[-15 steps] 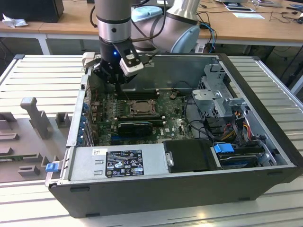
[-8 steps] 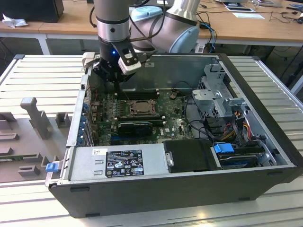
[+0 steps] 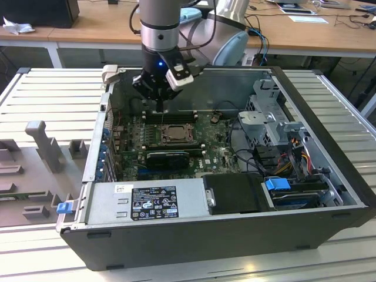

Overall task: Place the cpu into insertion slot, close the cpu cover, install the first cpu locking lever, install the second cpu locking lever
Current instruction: 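Install the first cpu locking lever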

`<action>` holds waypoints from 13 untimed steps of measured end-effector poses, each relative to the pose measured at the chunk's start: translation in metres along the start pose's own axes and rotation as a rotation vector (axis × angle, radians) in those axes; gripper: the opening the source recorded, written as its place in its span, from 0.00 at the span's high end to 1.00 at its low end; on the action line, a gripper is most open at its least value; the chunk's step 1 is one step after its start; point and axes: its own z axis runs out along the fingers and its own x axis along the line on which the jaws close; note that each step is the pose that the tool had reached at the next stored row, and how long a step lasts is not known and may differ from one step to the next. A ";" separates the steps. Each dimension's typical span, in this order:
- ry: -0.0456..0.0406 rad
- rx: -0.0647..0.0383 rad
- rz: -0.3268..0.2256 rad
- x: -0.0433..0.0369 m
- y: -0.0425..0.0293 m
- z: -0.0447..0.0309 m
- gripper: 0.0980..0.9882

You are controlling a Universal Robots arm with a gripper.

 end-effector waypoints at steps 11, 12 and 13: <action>-0.0199 -0.031 -0.010 -0.0307 0.0019 0.0137 0.99; -0.0199 -0.031 -0.012 -0.0335 0.0029 0.0157 0.99; -0.0197 -0.031 -0.013 -0.0358 0.0034 0.0175 0.99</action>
